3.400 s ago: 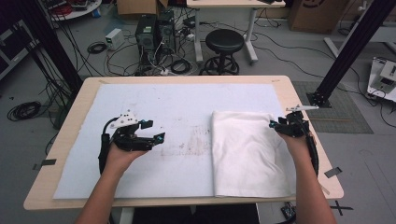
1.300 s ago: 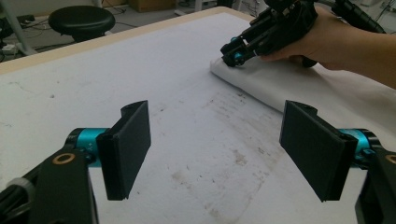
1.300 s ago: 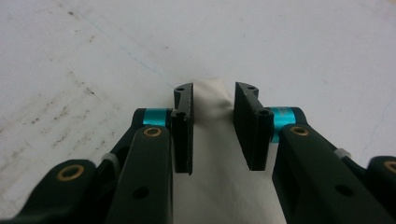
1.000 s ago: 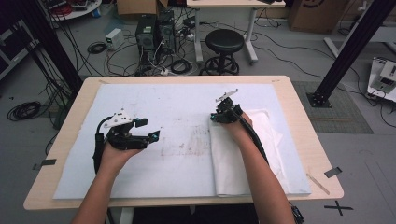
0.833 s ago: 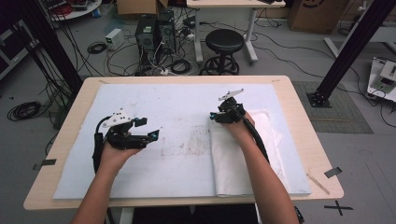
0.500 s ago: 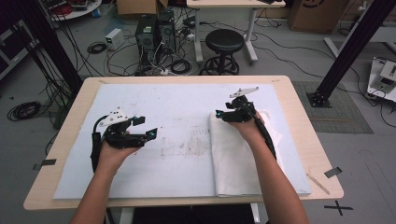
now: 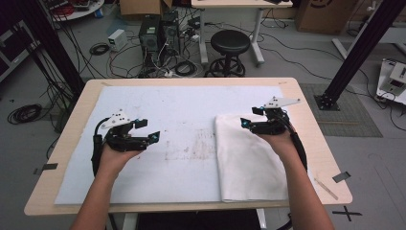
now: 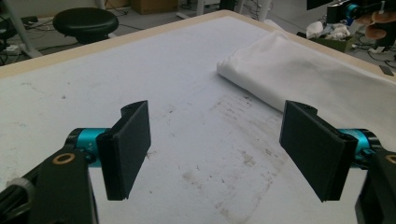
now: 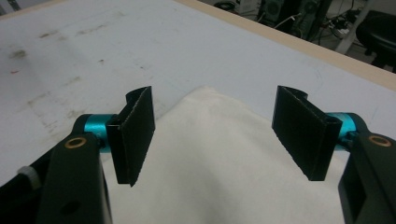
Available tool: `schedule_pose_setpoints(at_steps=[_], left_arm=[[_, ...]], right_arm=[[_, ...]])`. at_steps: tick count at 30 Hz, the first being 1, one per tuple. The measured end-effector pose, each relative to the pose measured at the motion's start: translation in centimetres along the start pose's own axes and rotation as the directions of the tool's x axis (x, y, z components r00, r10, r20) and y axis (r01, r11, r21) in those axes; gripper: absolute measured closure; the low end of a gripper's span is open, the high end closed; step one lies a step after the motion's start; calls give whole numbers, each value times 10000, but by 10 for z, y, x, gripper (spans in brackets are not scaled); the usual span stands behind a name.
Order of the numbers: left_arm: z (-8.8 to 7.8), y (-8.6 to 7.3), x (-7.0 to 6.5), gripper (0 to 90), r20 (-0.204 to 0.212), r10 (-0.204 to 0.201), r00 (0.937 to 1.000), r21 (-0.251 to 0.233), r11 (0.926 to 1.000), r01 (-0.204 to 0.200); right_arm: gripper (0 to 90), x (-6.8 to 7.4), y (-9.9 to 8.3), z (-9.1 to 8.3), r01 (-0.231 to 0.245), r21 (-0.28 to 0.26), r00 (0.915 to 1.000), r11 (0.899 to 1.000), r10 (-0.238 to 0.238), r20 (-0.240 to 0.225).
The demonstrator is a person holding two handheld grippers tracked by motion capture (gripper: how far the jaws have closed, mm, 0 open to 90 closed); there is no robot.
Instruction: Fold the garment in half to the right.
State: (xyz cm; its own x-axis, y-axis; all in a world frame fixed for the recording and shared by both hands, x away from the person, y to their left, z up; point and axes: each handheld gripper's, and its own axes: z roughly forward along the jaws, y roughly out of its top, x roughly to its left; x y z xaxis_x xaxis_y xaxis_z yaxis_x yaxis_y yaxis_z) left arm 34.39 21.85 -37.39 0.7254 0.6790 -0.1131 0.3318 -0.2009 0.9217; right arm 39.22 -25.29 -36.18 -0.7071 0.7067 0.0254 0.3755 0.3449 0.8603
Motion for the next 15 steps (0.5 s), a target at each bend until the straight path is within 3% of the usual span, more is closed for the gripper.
schedule_pose_setpoints(at_steps=[9,11,12,15], left_arm=[[4,-1,-4,249,253,323,9992,181,9993,-327],[6,-1,-7,249,342,488,9982,198,9986,-495],[7,-1,-7,249,379,516,9979,214,9984,-525],[8,-2,-8,249,440,624,9971,272,9976,-636]], right_arm=[[279,11,-28,-20,305,-422,9992,9986,-316,-247],[279,11,-28,-20,305,-422,9992,9986,-316,-247],[277,14,-34,-24,575,-167,9982,9982,-578,-165],[277,15,-40,-25,538,-280,9983,9982,-543,-197]])
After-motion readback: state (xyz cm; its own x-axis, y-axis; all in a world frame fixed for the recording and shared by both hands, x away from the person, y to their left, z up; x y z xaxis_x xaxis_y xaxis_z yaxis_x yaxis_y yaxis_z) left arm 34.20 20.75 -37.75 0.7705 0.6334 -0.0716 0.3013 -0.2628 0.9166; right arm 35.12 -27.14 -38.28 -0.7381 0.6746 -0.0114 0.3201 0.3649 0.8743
